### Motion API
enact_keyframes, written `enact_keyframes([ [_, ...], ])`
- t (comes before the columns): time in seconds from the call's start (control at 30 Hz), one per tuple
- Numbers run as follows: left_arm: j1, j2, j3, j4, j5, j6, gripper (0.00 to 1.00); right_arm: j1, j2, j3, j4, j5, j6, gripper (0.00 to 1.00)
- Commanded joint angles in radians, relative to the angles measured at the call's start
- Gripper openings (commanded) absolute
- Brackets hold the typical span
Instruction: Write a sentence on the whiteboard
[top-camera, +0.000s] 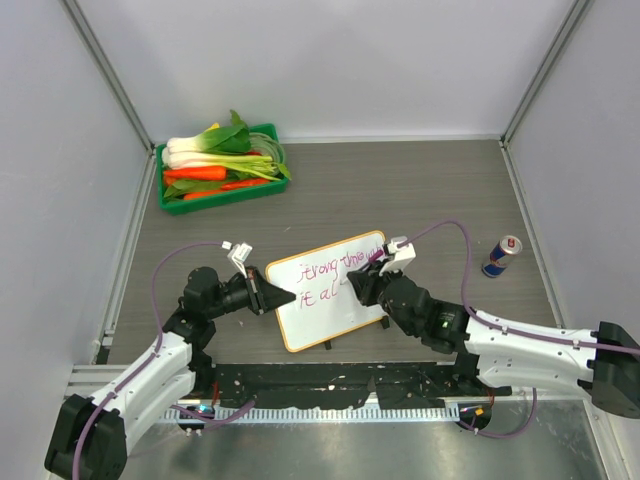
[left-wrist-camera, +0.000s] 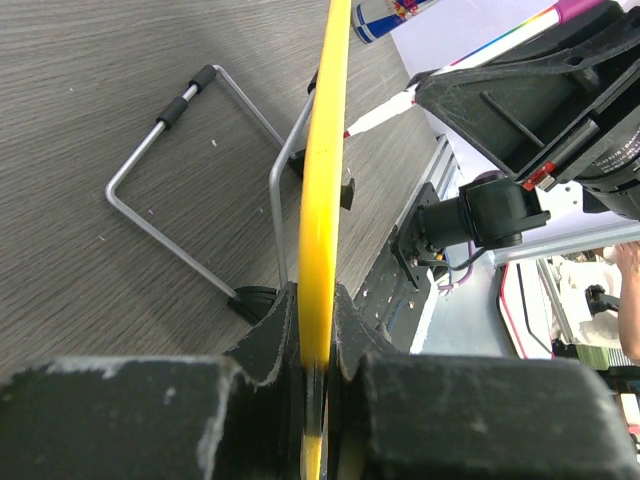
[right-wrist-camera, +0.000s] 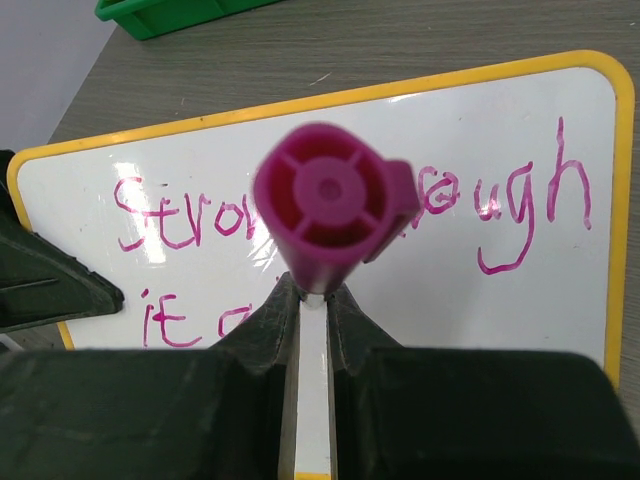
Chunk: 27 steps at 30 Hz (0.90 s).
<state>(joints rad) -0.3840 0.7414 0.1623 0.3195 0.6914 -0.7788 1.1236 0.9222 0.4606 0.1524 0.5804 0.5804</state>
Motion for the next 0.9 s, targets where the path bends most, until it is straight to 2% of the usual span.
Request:
enact_keyframes([
  [0.0,0.008,0.012,-0.023,-0.086,-0.076,0.099,0.0,-0.002,-0.02,-0.017,-0.02,-0.022,0.035,0.01],
  [0.37,0.008,0.015,-0.023,-0.085,-0.075,0.098,0.0,-0.002,-0.022,-0.04,-0.056,-0.062,0.068,0.01],
  [0.87,0.008,0.015,-0.023,-0.085,-0.076,0.098,0.0,-0.001,-0.066,-0.033,-0.091,-0.024,0.064,0.01],
])
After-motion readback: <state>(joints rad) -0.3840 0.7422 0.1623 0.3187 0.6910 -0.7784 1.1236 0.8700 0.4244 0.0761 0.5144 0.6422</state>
